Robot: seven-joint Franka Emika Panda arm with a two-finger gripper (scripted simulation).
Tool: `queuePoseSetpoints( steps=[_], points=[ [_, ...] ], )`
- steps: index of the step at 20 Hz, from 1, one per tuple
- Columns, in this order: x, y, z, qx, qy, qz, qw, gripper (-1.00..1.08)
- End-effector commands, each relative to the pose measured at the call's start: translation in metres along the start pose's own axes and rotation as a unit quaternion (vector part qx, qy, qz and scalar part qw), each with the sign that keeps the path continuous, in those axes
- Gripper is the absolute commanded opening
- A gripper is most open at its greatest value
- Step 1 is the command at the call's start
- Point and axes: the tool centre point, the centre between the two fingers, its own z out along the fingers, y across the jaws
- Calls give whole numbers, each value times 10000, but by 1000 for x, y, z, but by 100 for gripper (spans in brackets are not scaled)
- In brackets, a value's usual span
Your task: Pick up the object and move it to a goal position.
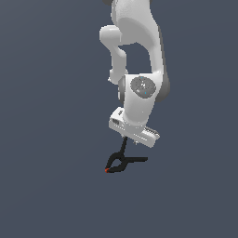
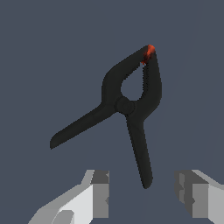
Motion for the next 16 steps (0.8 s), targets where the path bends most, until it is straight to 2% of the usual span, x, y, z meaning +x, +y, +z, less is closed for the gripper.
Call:
queuePoseSetpoints(
  steps=[1,8,16],
  points=[
    [1,-5,6,-48,37,287,9996,28],
    [3,-17,20,-172,172,1056,9941,28],
    [4,-32,36,-286,383,1905,9805,28]
  ],
)
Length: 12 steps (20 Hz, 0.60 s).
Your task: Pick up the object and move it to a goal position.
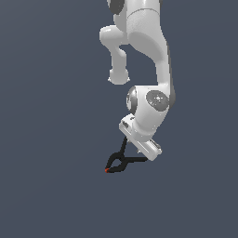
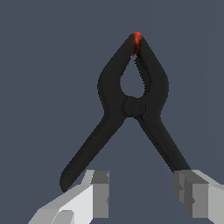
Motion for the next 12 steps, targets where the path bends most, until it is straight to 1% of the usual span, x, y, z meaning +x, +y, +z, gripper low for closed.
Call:
queuePoseSetpoints(
  steps=[1,6,12],
  points=[
    [-2,-5,4,-26,75,273,9996,28],
    [-5,-15,12,-61,236,796,9965,28],
    [-10,-27,20,-67,448,1407,9890,28]
  ],
)
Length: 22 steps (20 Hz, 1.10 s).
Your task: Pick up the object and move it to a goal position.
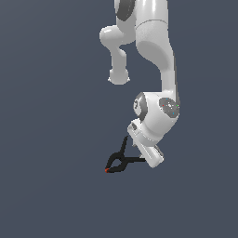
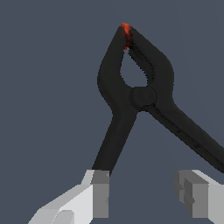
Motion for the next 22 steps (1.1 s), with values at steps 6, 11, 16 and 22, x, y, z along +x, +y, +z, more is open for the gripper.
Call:
queuePoseSetpoints(
  steps=[6,11,16,22],
  points=[
    [-11,-14,8,46,277,761,9967,28],
    [-19,-23,11,113,451,1217,9915,28],
    [-25,-30,13,182,578,1545,9861,28],
    [-29,-35,14,241,666,1773,9816,28]
  ],
)
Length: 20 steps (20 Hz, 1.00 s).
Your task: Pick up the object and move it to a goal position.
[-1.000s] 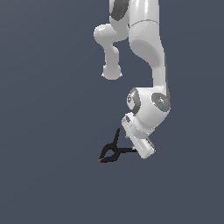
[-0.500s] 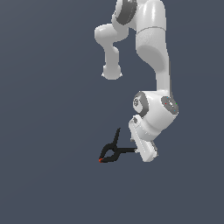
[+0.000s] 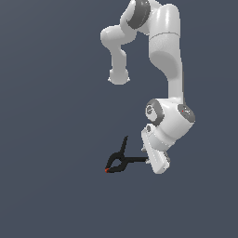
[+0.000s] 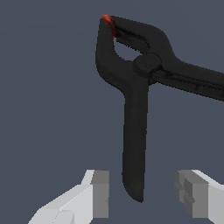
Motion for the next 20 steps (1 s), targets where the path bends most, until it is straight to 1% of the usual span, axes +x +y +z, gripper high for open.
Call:
queuePoseSetpoints(
  steps=[1,8,15,18,19,20],
  points=[
    [-2,-1,0,21,28,79,10000,28],
    [-3,-1,2,27,35,99,9999,28],
    [-2,-1,27,29,37,116,9999,28],
    [-2,-1,30,29,37,120,9999,28],
    [-2,-1,30,29,37,120,9999,-100],
    [-2,-1,30,29,37,120,9999,-100]
  ],
)
